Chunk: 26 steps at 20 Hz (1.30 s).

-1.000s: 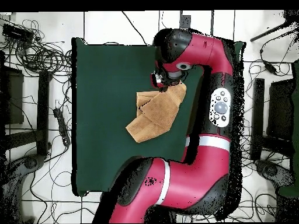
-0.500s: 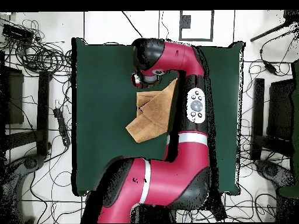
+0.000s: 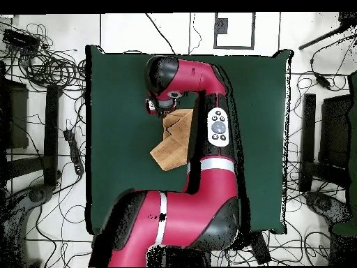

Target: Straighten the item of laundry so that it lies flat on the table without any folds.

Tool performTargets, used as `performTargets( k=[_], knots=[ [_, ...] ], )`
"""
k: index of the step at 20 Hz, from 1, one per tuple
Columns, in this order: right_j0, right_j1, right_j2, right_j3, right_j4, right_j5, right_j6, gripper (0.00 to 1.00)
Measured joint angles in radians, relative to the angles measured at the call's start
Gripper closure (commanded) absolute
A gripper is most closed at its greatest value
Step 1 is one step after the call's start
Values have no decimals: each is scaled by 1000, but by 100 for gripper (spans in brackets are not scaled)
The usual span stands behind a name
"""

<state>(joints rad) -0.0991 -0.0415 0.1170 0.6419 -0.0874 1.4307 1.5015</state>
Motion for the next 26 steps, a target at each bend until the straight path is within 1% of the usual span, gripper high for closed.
performTargets(
  k=[3, 12, 17, 22, 26],
  knots=[
    [0, 2, -12, -1, -25, 12, 0, 100],
    [-5, 1, -61, -4, -136, 84, 0, 100],
    [-6, -5, -61, 1, -141, 83, 0, 100],
    [-7, -33, -61, 41, -141, 69, 0, 100],
    [-9, -55, -61, 71, -139, 29, 0, 100]
  ],
)
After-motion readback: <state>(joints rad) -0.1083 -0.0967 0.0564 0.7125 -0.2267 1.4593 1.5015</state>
